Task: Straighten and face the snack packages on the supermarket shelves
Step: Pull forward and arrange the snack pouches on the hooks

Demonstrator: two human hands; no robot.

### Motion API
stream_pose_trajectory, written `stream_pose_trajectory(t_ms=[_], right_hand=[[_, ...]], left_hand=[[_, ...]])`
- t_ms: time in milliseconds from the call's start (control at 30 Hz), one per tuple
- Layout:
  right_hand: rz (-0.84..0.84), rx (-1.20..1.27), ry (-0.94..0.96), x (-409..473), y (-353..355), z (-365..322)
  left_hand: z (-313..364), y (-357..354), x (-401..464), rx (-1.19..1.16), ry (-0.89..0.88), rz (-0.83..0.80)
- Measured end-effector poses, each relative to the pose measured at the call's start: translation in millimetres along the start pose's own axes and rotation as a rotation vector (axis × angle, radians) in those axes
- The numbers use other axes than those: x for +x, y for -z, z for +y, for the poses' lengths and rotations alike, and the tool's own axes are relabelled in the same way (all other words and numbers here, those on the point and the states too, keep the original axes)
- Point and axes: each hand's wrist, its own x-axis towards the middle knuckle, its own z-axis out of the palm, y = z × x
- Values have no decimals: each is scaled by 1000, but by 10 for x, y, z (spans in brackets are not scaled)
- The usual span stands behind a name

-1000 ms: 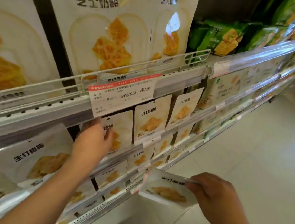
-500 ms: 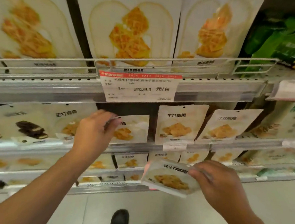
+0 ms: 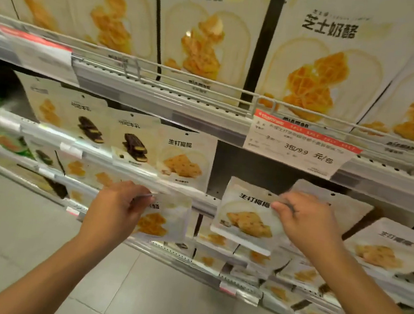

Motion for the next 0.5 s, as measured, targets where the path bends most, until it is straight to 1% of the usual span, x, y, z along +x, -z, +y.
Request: stream_pose_trajectory(t_ms=[100, 200, 267, 333, 433, 467, 500], right_hand=[[-32, -22, -61, 226, -76, -47], [-49, -113, -100, 407, -174, -129], [-61, -155, -168, 526, -212, -165], [-63, -126, -248, 635, -213, -186], [-36, -236, -229, 751, -238, -160], [-79, -237, -269, 780, -246, -149], [-179, -211, -346, 805, -263, -142]], left_hand=[[-152, 65, -97, 24, 27, -7], [-273, 114, -183, 48, 34, 1], [-326, 149, -211, 56, 43, -1], [-372, 188, -212, 48, 54, 5], [-427, 236, -208, 36, 65, 10], [-443, 251, -207, 36, 71, 6], [-460, 267, -207, 36, 75, 2]])
